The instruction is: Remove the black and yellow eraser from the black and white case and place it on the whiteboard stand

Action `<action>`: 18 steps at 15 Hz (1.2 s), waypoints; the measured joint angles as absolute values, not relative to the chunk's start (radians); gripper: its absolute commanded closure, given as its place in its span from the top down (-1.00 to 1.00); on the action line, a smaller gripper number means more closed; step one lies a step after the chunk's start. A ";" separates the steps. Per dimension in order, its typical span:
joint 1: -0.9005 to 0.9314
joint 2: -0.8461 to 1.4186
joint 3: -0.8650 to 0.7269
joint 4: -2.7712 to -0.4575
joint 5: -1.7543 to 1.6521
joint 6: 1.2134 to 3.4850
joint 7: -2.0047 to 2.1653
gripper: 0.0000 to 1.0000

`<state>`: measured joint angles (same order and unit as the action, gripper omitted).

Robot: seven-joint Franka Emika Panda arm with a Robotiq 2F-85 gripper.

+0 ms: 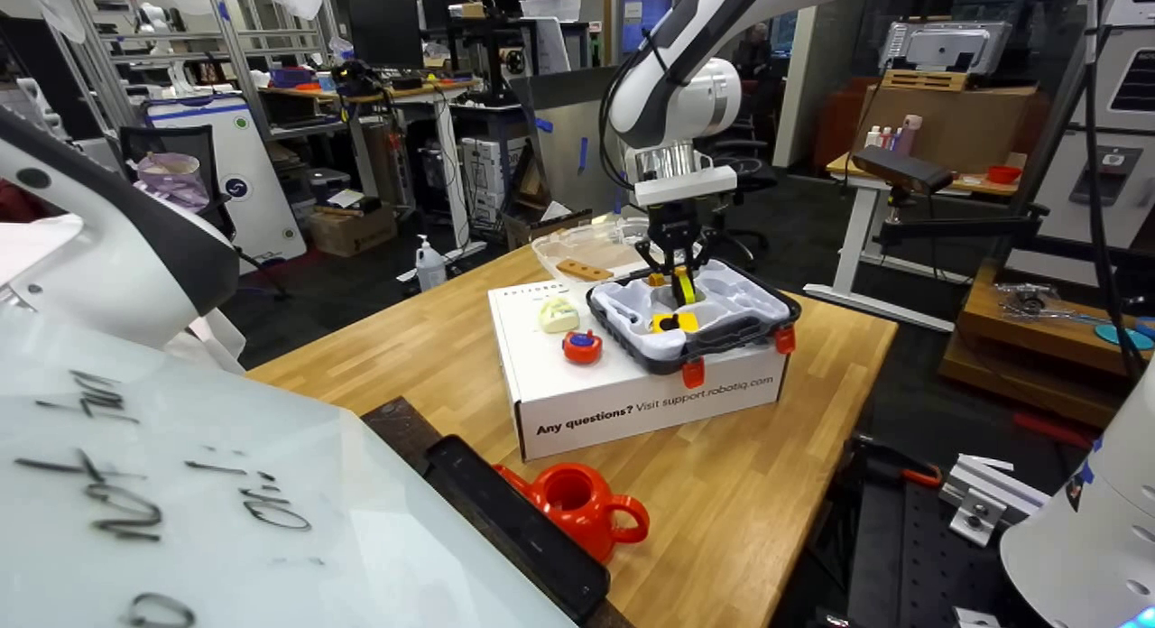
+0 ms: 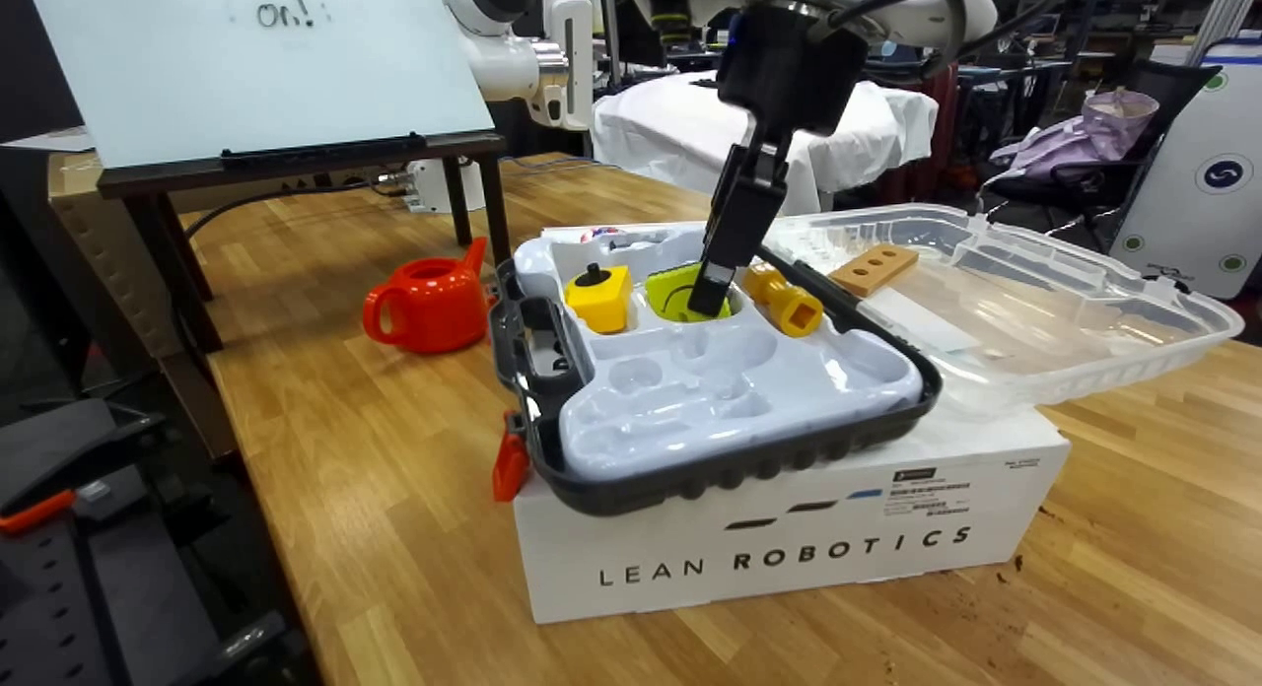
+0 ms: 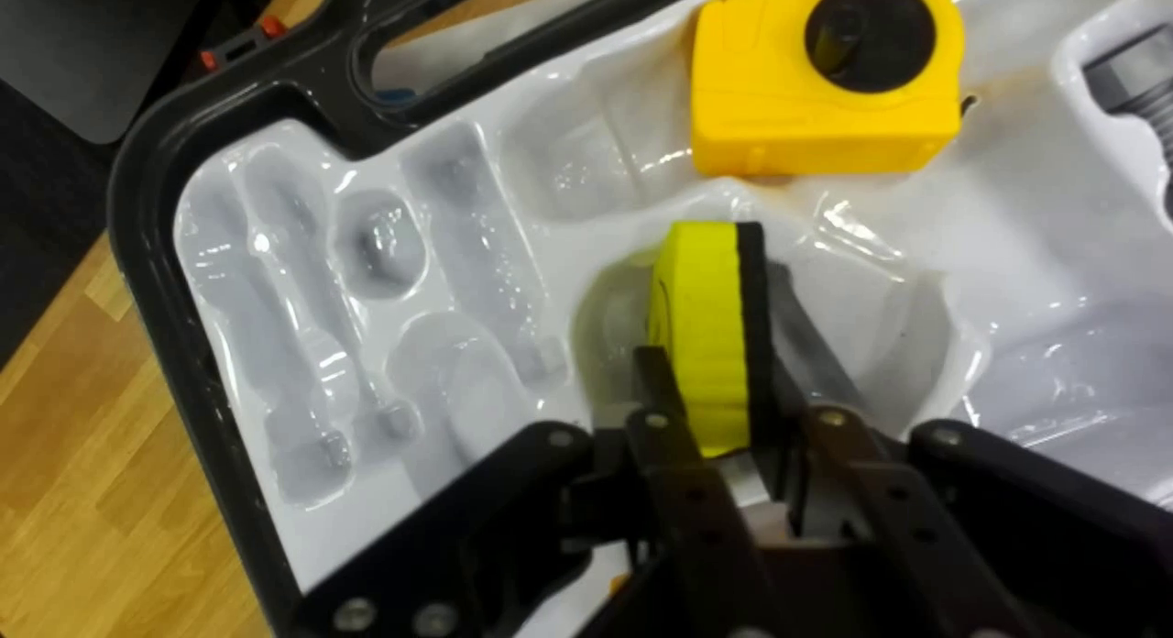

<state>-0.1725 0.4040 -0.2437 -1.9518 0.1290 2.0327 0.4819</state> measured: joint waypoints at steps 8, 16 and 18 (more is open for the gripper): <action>-0.166 0.361 -0.234 -1.942 0.131 2.030 0.471 -0.89; -0.129 0.273 -0.195 -1.957 0.096 2.031 0.395 -0.89; -0.101 0.257 -0.173 -1.964 0.069 2.032 0.387 -0.89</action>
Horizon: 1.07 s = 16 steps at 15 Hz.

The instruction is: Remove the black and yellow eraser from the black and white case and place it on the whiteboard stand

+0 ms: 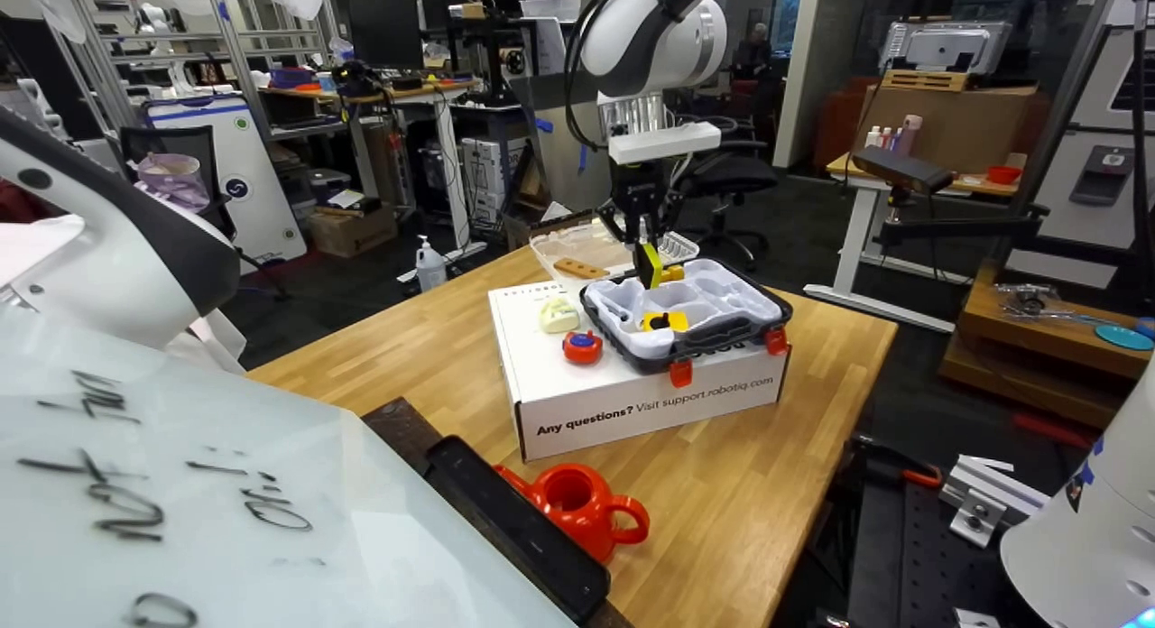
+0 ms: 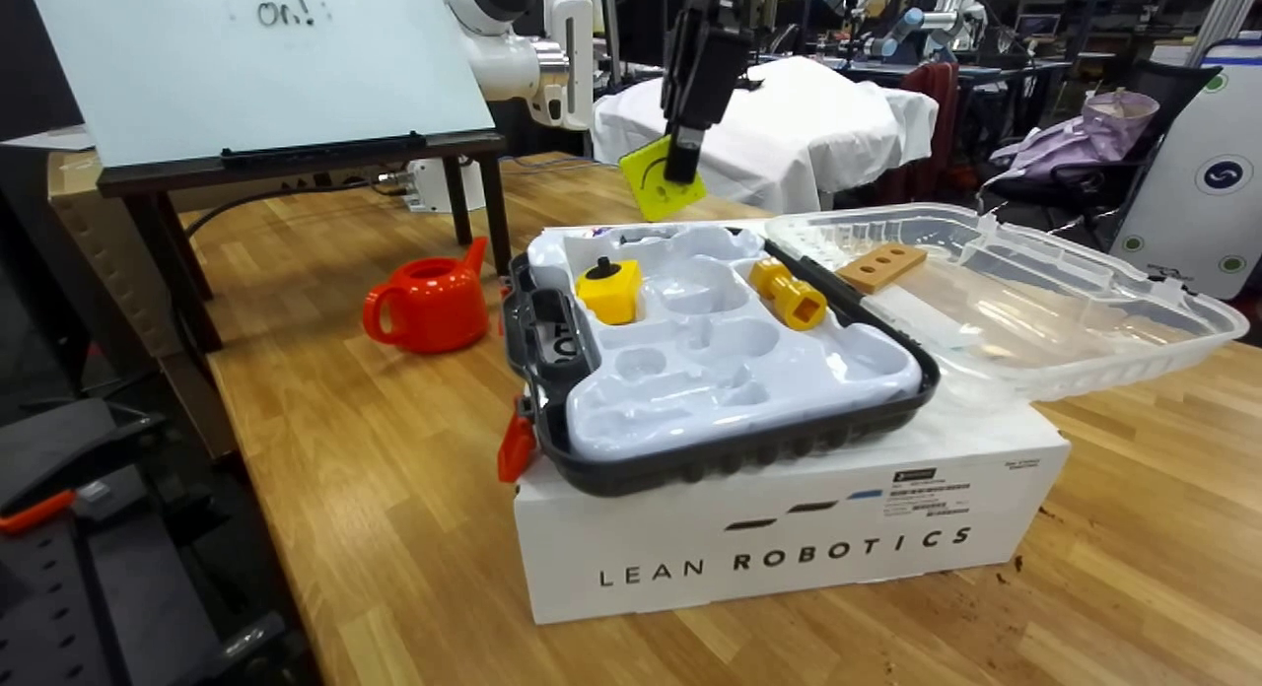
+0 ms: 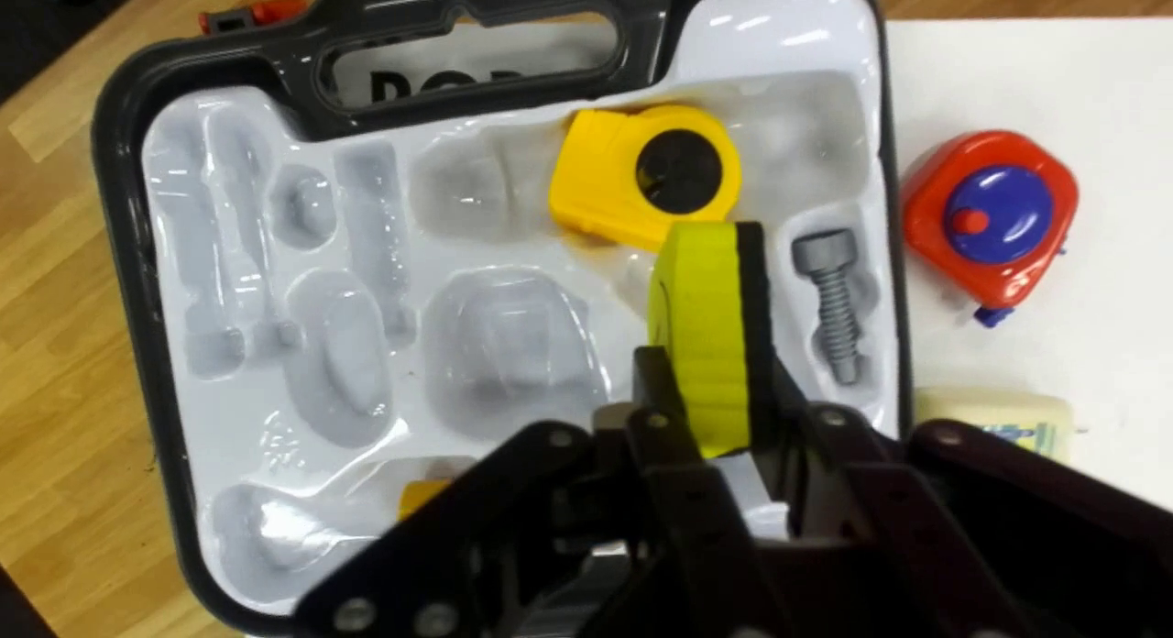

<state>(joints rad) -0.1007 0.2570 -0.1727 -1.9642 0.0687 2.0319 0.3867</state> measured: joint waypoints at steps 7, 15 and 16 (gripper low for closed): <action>-0.009 0.244 -0.087 -1.966 0.021 2.032 0.360 -0.89; 0.047 0.243 -0.028 -1.966 0.000 2.030 0.301 -0.89; 0.052 0.241 -0.023 -1.966 -0.001 2.030 0.291 -0.89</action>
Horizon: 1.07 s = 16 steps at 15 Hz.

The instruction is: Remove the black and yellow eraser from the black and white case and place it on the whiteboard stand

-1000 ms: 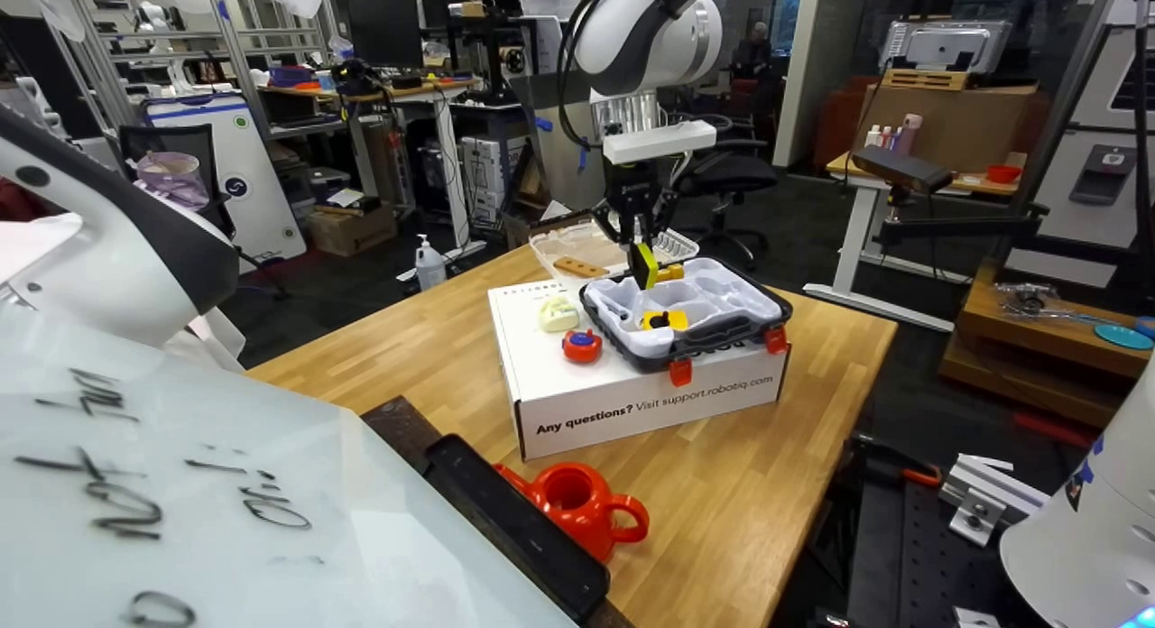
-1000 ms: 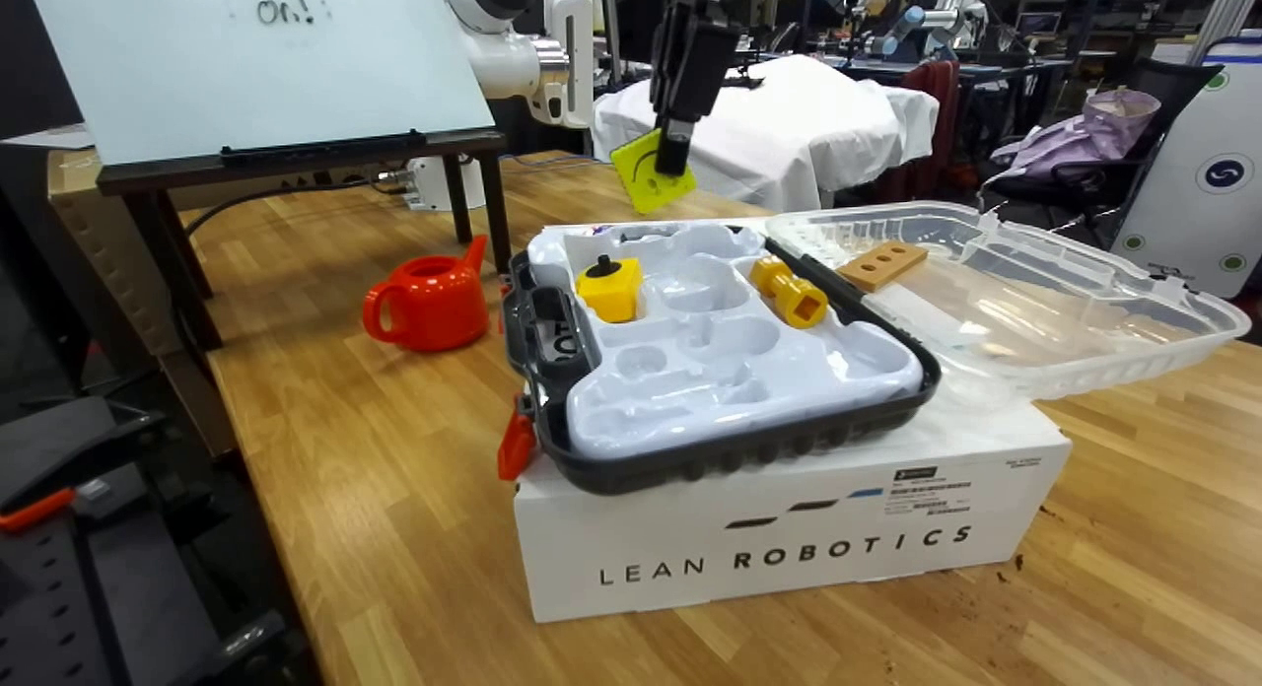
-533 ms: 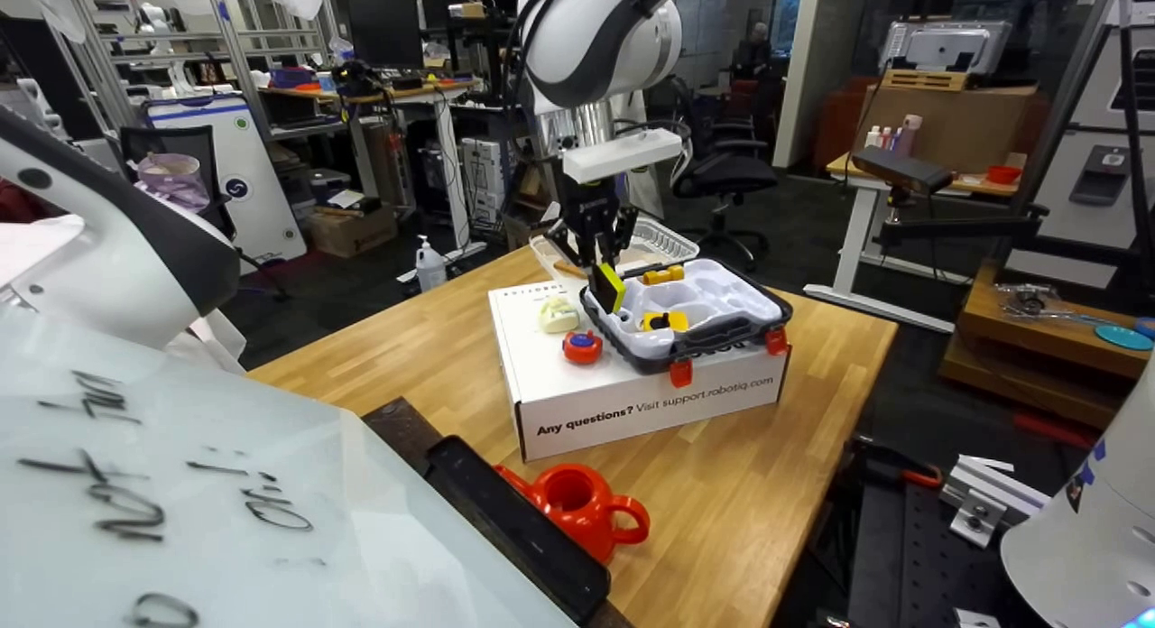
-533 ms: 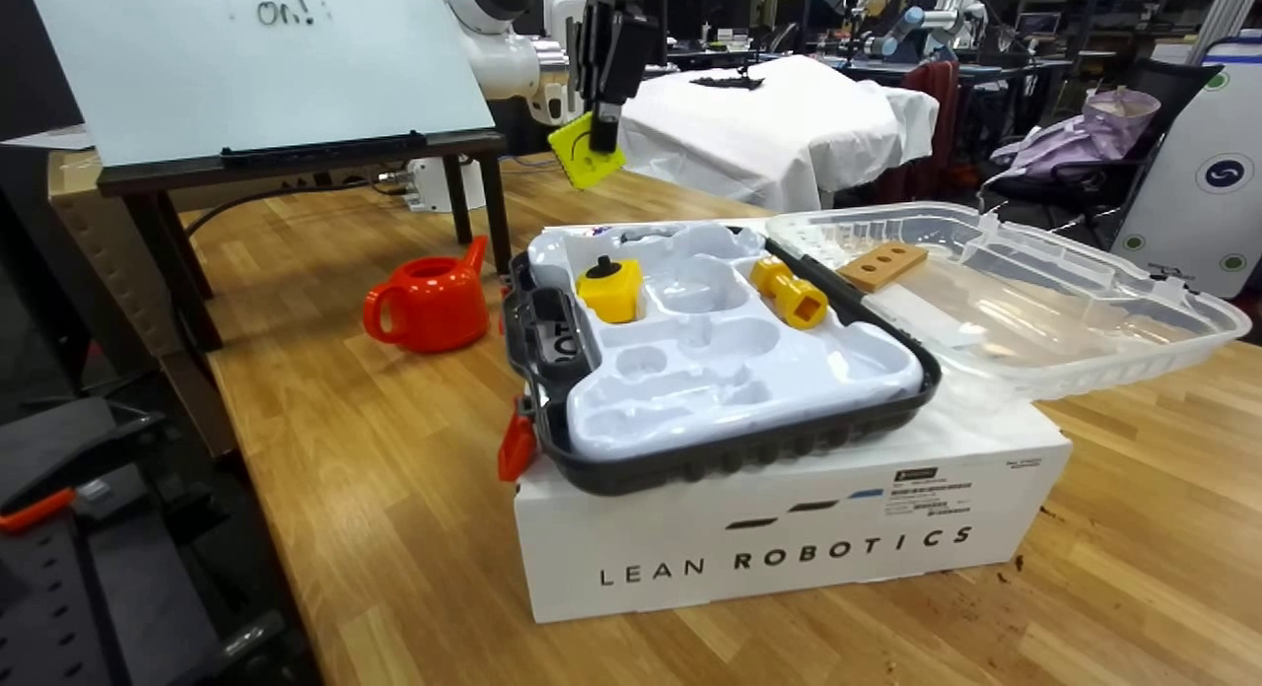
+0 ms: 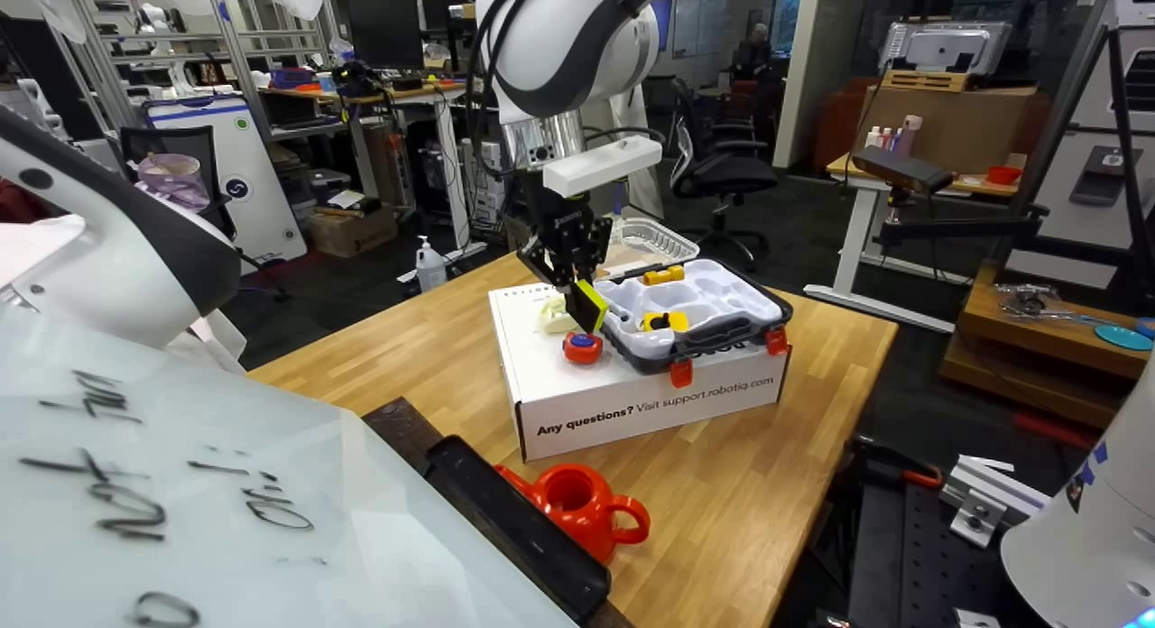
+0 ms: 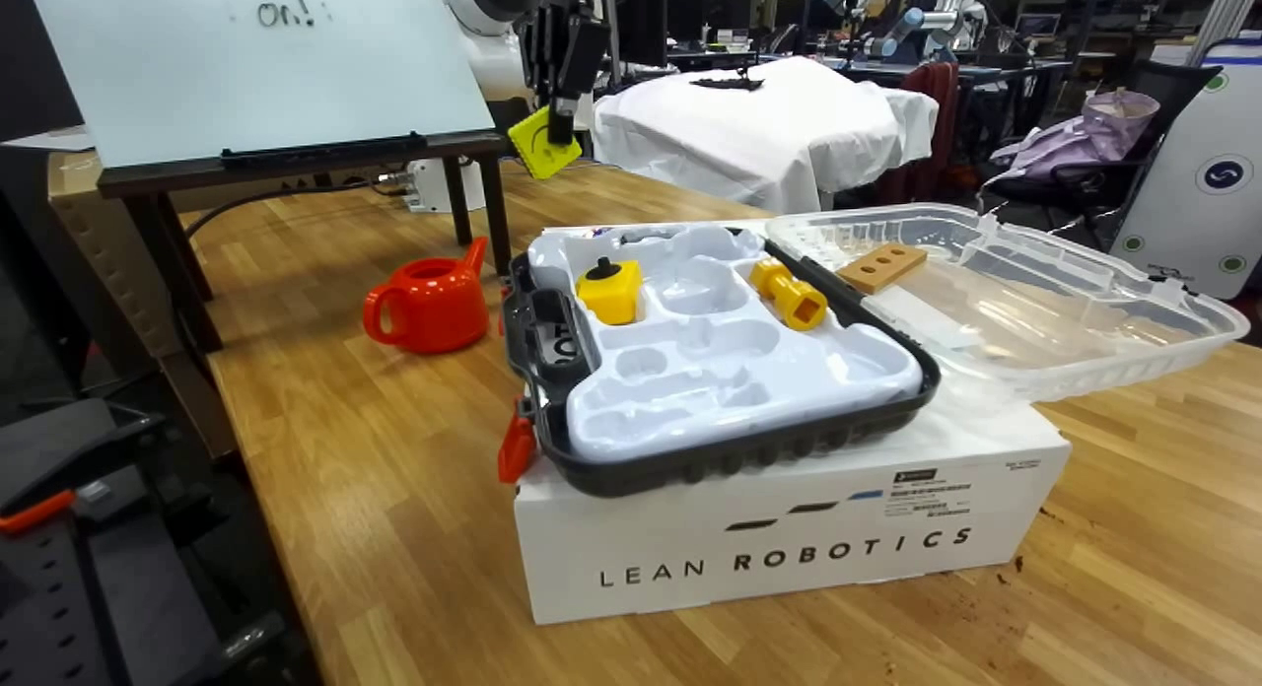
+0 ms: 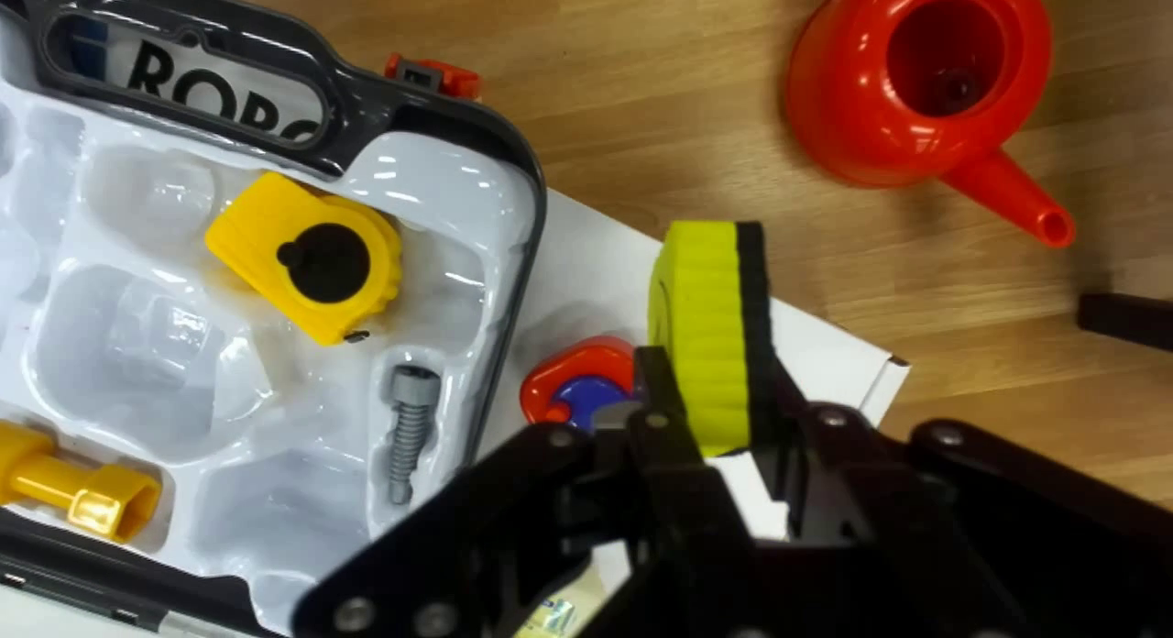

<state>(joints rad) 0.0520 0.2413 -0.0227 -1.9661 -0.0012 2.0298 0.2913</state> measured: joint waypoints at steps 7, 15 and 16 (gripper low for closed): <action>0.075 0.195 0.004 -1.991 -0.015 1.978 0.220 -0.54; 0.071 0.191 0.002 -2.002 -0.011 1.977 0.219 -0.89; 0.069 0.191 0.001 -2.004 -0.008 1.977 0.219 -0.89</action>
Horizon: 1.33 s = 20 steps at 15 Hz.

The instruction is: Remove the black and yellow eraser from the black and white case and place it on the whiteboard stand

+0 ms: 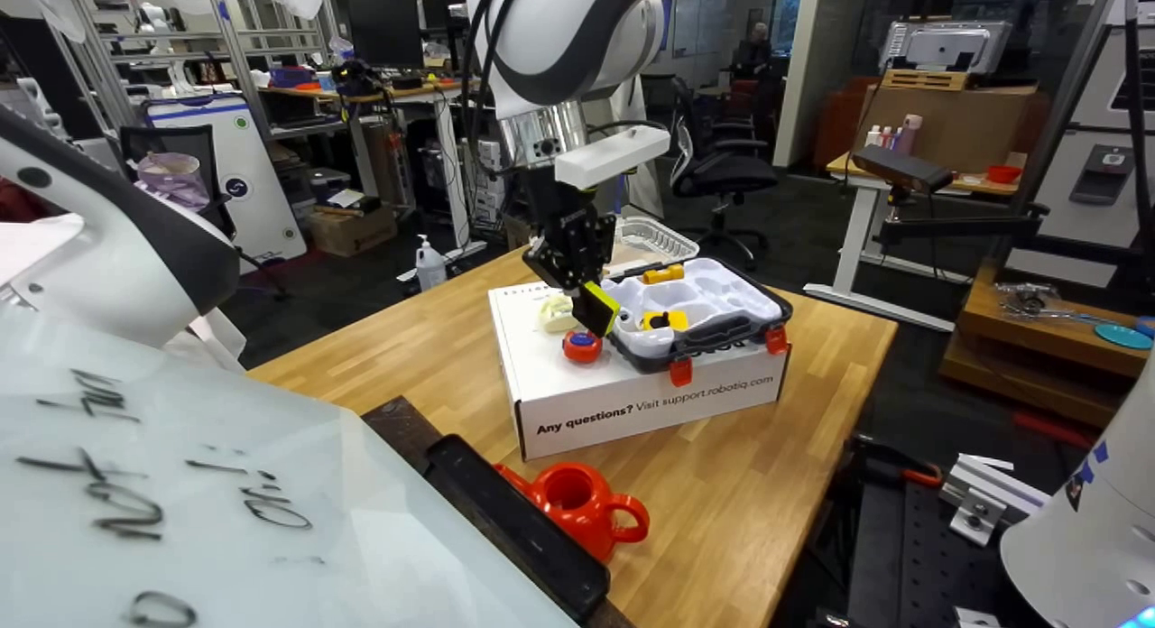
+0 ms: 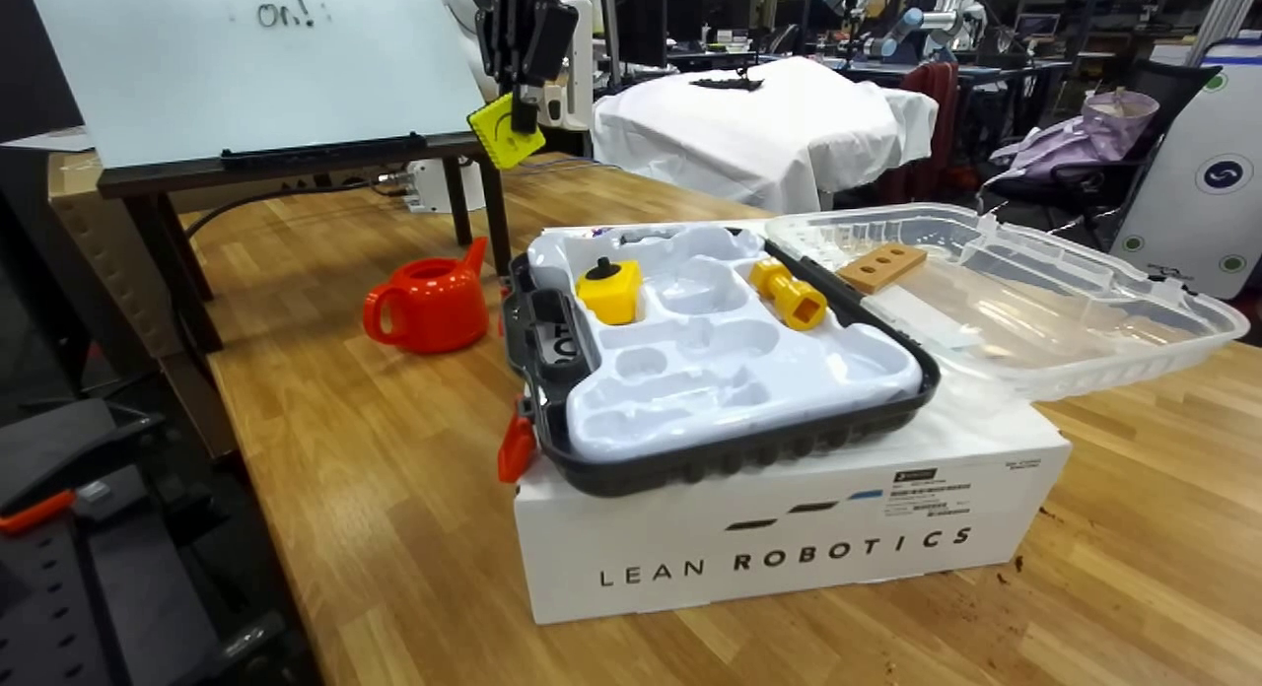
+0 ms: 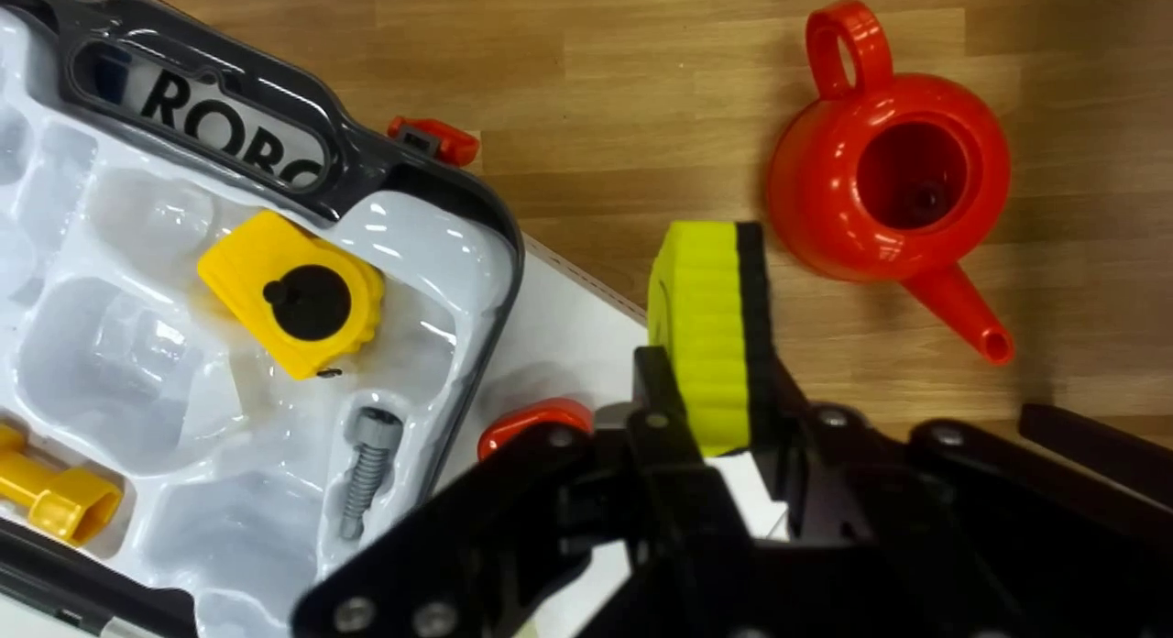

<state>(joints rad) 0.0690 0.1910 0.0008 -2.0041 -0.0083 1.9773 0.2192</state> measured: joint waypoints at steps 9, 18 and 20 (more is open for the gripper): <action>0.194 0.193 0.117 -1.972 -0.008 1.977 0.304 -0.89; 0.258 0.224 0.172 -1.906 -0.028 1.915 0.302 -0.89; 0.269 0.240 0.182 -1.895 -0.027 1.890 0.302 -0.89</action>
<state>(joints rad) 0.2688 0.2395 0.1825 -1.8950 -0.0268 1.8902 0.3021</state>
